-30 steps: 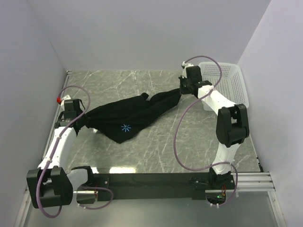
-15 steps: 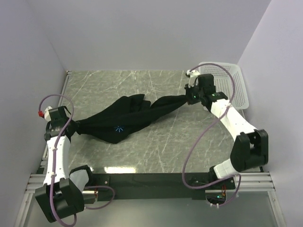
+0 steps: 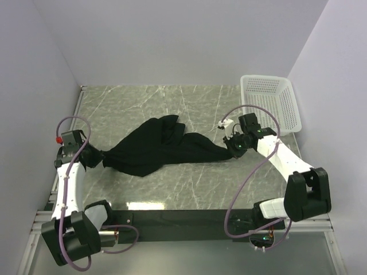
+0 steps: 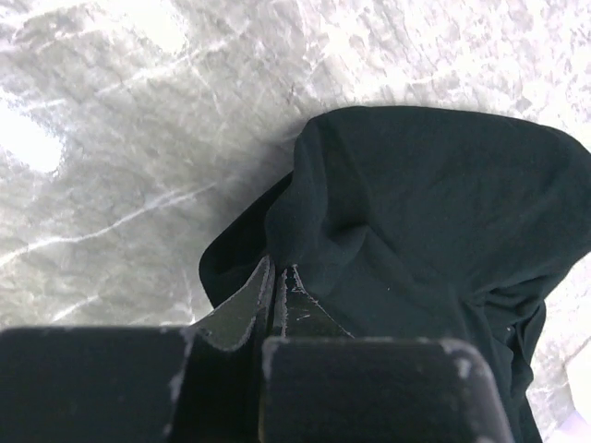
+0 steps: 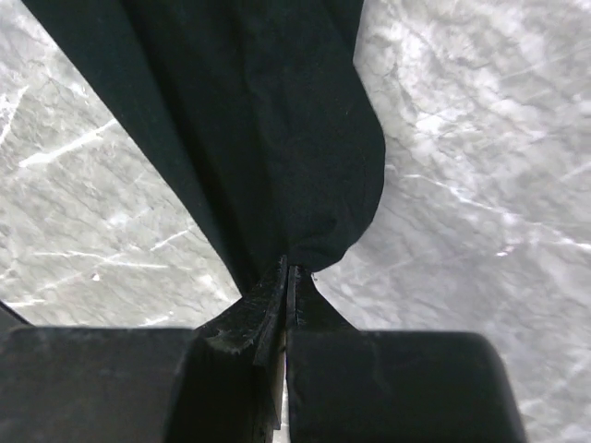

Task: Fold and stack the t-shirts
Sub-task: Flatten the tshirt out

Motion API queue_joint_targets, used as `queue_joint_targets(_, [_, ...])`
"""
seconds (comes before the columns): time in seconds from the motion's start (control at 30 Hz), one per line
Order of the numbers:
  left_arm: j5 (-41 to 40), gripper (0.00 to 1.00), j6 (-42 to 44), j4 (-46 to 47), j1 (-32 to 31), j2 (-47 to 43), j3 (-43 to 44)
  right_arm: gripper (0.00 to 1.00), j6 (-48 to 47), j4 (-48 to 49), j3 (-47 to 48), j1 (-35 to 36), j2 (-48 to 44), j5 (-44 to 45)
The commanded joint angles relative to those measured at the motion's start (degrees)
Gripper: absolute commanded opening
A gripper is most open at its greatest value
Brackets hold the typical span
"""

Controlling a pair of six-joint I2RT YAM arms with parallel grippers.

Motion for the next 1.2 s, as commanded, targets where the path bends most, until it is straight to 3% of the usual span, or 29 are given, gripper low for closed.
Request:
queue_joint_targets(0.0, [2.11, 0.0, -0.67, -2.23, 0.24, -2.8, 2.71, 0.0, -3.68, -0.44, -0.79, -0.18, -4.79, 1.31])
queue_joint_targets(0.13, [1.84, 0.01, -0.15, 0.4, 0.24, -4.57, 3.67, 0.0, 3.34, 5.54, 0.17, -2.38, -9.98, -1.15])
queue_joint_targets(0.27, [-1.93, 0.0, 1.88, 2.95, 0.24, -3.43, 11.2, 0.0, 15.01, 12.65, 7.44, -4.22, -11.75, -1.42])
queue_joint_targets(0.5, [-2.2, 0.01, 2.15, 8.49, 0.24, 1.66, 18.79, 0.0, 34.45, 21.54, 18.54, -6.78, -5.43, 1.04])
queue_joint_targets(0.73, [-3.34, 0.0, 2.76, 9.9, 0.33, 2.64, 18.96, 0.0, 52.11, 17.59, 27.67, -8.0, 3.45, 3.51])
queue_joint_targets(1.17, [-2.82, 0.01, 2.41, 9.9, 0.33, 4.31, 24.76, 0.0, 58.99, 21.1, 38.58, -10.64, 5.39, -2.82])
